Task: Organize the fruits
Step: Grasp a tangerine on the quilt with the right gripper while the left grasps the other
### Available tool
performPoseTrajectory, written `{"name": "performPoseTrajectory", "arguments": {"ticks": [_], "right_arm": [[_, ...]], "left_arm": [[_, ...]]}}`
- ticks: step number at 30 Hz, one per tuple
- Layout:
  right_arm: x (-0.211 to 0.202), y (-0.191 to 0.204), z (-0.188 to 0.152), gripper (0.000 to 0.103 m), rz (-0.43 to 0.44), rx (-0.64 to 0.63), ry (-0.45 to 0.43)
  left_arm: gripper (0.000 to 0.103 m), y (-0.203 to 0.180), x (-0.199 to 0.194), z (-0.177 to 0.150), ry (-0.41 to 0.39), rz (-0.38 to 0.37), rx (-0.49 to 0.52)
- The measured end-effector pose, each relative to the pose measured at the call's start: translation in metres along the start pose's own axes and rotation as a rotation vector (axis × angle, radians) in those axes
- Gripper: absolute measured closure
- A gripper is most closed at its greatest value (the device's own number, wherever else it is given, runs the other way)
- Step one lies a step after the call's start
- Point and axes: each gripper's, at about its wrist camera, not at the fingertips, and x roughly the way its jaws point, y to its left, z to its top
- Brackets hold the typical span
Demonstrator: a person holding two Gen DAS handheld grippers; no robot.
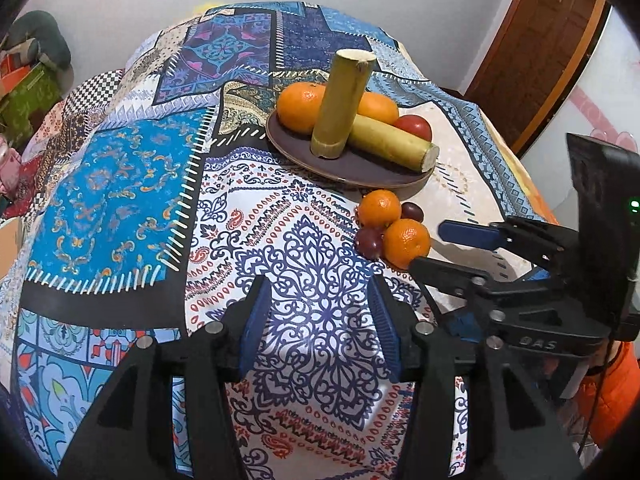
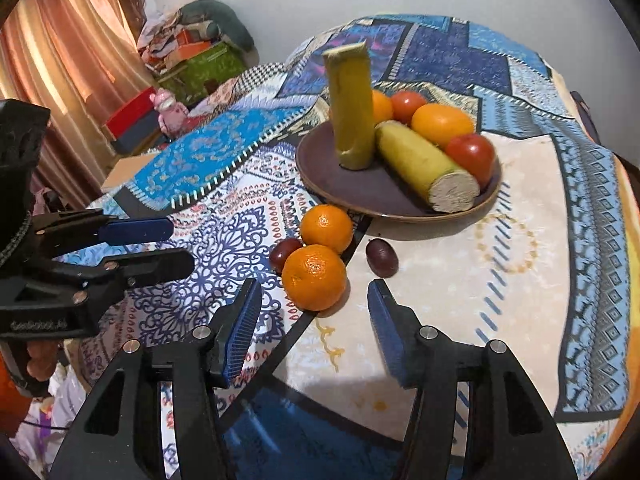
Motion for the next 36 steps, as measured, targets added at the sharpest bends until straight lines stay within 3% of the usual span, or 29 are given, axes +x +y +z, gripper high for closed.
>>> {"name": "performPoseTrajectory", "arguments": {"ticks": [7,22,25,29,36], "right_arm": [[0.015,0.003,0.000,0.068,0.018,-0.013,0.032],[-0.026,-0.033,-0.012,0.068,-0.002,0.057,-0.047],[-0.034,-0.041,-0.013,0.068,-0.015,0.072,-0.064],[-0.039,-0.045,-0.013,0.068,-0.021,0.078,-0.075],[-0.038,-0.046,-0.007,0.068,-0.007,0.080,-0.091]], "left_arm": [[0.053,-0.003,0.005,0.008,-0.010,-0.014,0.018],[0.054,-0.040,0.053,0.050,0.034,-0.059,0.069],[0.055,-0.046,0.065,0.052,0.056,-0.056,0.073],[0.068,-0.046,0.076,0.054,0.087,-0.057,0.059],[0.069,-0.045,0.071,0.054,0.060,-0.057,0.061]]}}
